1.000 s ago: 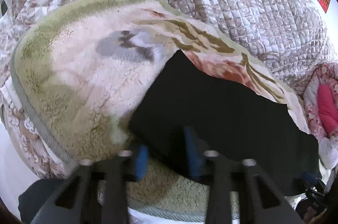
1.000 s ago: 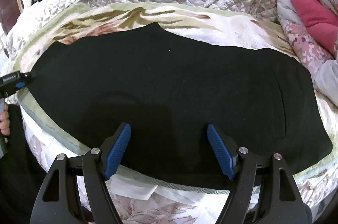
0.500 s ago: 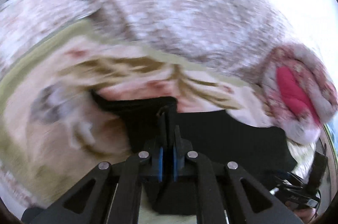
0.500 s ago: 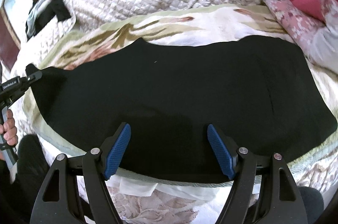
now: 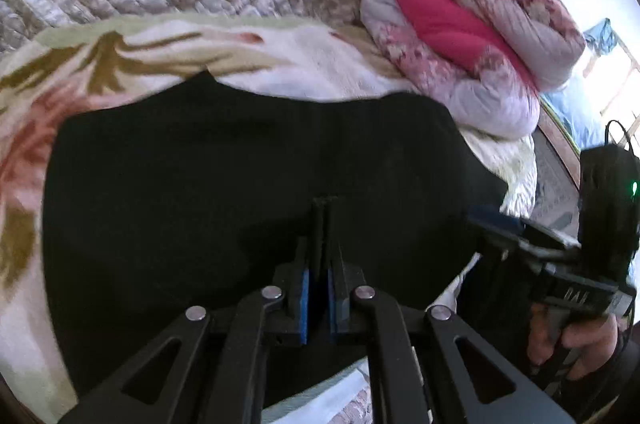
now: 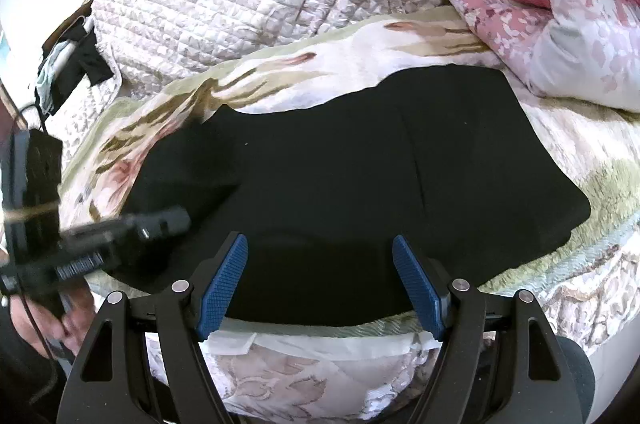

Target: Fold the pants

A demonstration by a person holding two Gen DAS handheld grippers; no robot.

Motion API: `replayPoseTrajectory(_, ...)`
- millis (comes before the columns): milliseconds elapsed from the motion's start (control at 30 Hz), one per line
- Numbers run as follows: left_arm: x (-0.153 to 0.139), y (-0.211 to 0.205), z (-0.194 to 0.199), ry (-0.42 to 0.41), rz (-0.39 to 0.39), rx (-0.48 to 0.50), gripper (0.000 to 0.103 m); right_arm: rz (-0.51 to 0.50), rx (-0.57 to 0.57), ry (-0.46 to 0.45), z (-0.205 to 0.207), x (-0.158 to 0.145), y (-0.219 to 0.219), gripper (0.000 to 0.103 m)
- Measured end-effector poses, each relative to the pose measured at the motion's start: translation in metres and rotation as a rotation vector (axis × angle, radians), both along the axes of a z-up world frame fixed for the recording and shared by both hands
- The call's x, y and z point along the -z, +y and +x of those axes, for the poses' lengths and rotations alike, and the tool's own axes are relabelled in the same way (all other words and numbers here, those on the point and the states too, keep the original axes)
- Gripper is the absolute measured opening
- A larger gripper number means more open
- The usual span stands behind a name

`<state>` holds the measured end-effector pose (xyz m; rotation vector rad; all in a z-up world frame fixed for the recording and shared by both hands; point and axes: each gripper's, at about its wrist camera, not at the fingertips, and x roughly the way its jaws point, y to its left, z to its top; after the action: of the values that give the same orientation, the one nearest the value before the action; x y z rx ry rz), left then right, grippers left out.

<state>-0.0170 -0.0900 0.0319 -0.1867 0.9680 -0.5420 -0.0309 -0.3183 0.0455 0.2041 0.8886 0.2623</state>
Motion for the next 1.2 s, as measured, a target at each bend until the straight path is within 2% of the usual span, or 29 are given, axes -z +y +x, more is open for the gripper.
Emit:
replayPoseTrajectory(200, -0.022, 0.019, -0.011, -0.04, -0.062, 0.002, 0.017, 0.031, -0.016, -0.014, 0.002, -0.005, 0.003, 0.075)
replayPoseTrajectory(267, -0.032, 0.032, -0.017, -0.066, -0.093, -0.022, 0.025, 0.058, -0.04, -0.008, 0.004, -0.007, 0.007, 0.075)
replayPoseTrajectory(367, -0.04, 0.058, -0.022, -0.1, -0.083, -0.1, 0.027, 0.083, -0.087, -0.004, 0.008, -0.008, 0.017, 0.075)
replayPoseTrajectory(400, -0.039, 0.067, -0.022, -0.103, -0.069, -0.133, 0.027, 0.095, -0.108, 0.002, 0.01, -0.008, 0.022, 0.074)
replayPoseTrajectory(533, -0.025, 0.099, -0.015, -0.067, 0.001, -0.254, 0.027, 0.117, -0.172, 0.051, 0.024, 0.001, 0.044, 0.047)
replayPoseTrajectory(633, -0.018, 0.113, -0.016, -0.055, -0.004, -0.292, 0.027, 0.13, -0.208, 0.097, 0.036, 0.011, 0.061, 0.046)
replayPoseTrajectory(733, -0.011, 0.114, -0.015, -0.046, 0.0, -0.29, 0.027, 0.172, -0.23, 0.156, 0.048, 0.024, 0.07, 0.046)
replayPoseTrajectory(933, 0.002, 0.115, -0.017, -0.02, -0.006, -0.279, 0.027, 0.227, -0.232, 0.153, 0.067, 0.029, 0.071, 0.046)
replayPoseTrajectory(1033, 0.003, 0.114, -0.017, -0.02, -0.006, -0.279, 0.027, 0.288, -0.229, 0.175, 0.077, 0.032, 0.071, 0.045)
replayPoseTrajectory(1067, 0.004, 0.114, -0.017, -0.021, -0.005, -0.279, 0.027, 0.297, -0.237, 0.188, 0.079, 0.033, 0.073, 0.041)
replayPoseTrajectory(1133, 0.005, 0.113, -0.016, -0.021, -0.002, -0.28, 0.027, 0.309, -0.251, 0.23, 0.081, 0.037, 0.077, 0.002)
replayPoseTrajectory(1200, 0.004, 0.114, -0.016, -0.021, -0.004, -0.278, 0.027, 0.303, -0.246, 0.215, 0.075, 0.035, 0.077, 0.003)
